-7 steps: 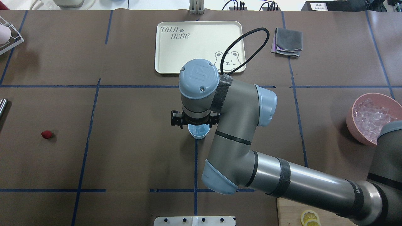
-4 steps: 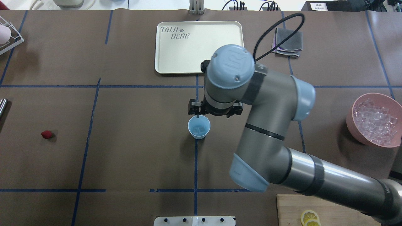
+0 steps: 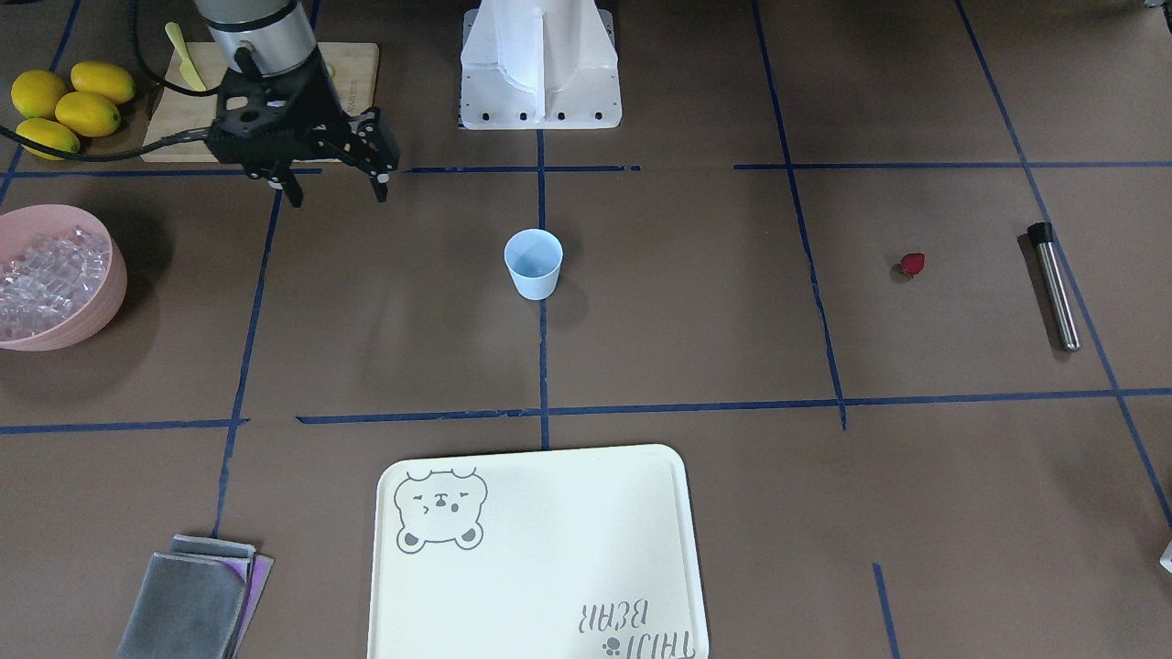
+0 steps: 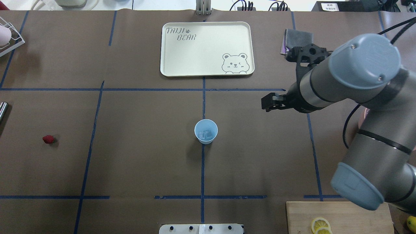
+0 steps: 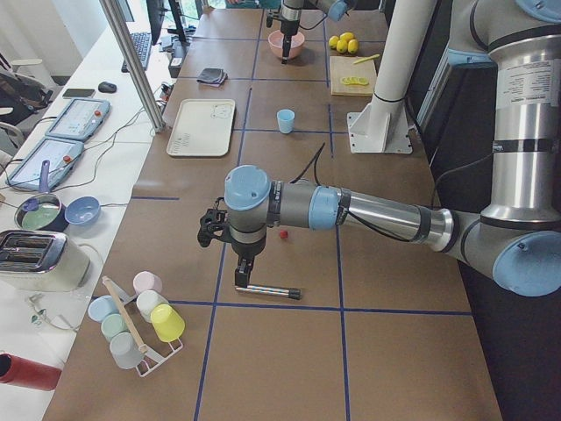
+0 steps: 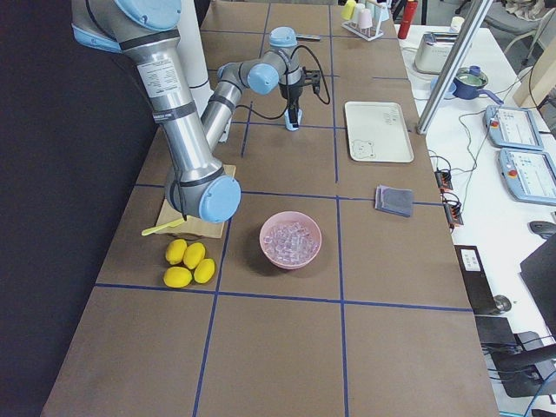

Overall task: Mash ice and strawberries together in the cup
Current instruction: 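Move the right gripper back over the bowl of ice cubes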

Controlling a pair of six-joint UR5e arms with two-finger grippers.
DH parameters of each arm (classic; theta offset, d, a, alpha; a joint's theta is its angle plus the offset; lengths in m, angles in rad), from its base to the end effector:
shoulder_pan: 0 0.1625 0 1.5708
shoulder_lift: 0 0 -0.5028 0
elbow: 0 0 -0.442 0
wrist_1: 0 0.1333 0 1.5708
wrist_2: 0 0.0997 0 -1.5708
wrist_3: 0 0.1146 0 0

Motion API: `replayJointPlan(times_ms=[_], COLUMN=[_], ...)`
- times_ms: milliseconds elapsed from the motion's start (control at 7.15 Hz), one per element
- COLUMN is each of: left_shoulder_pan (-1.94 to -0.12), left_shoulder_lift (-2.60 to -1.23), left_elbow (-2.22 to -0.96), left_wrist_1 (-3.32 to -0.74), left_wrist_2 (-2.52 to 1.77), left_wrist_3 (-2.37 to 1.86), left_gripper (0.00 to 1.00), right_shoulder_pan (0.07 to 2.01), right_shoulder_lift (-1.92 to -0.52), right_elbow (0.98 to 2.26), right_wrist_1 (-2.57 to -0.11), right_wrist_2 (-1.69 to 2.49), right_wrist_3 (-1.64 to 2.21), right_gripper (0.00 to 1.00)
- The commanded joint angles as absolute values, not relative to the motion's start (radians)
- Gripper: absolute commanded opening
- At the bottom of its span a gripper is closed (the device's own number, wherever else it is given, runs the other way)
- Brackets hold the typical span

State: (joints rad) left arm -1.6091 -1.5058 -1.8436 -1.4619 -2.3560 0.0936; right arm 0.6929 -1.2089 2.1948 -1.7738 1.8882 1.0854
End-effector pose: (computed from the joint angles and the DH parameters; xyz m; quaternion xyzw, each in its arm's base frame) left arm -0.0717 -0.5047 0.6439 0.0708 0.3783 0.0444 0.9219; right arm -0.3759 -0.4388 0.2711 0.0879 -0.3944 0.0346 0.9141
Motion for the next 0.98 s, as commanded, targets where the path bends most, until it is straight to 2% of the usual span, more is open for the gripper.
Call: replayJointPlan(times_ms=[0, 280, 419, 839], left_shoulder_pan=[-1.609, -1.609, -1.609, -1.609], left_shoulder_lift=[-1.506, -1.506, -1.505, -1.505], left_elbow=[-1.845, -1.851, -1.855, -1.867], left_wrist_1=[-1.462, -1.462, -1.462, -1.459], left_wrist_2=[-2.356, -2.356, -2.356, -2.356], left_wrist_3=[0.094, 0.092, 0.092, 0.091], left_gripper=[1.0, 1.0, 1.0, 1.0], right_shoulder_pan=[0.802, 0.937, 0.992, 1.055], right_shoulder_lift=[-1.352, -1.585, -1.65, -1.7], right_elbow=[2.241, 2.199, 2.153, 2.05], right_wrist_1=[-1.752, -1.464, -1.387, -1.355], right_wrist_2=[1.922, 2.047, 2.08, 2.077], right_wrist_3=[0.93, 0.83, 0.763, 0.62], right_gripper=[0.99, 0.99, 0.99, 0.99])
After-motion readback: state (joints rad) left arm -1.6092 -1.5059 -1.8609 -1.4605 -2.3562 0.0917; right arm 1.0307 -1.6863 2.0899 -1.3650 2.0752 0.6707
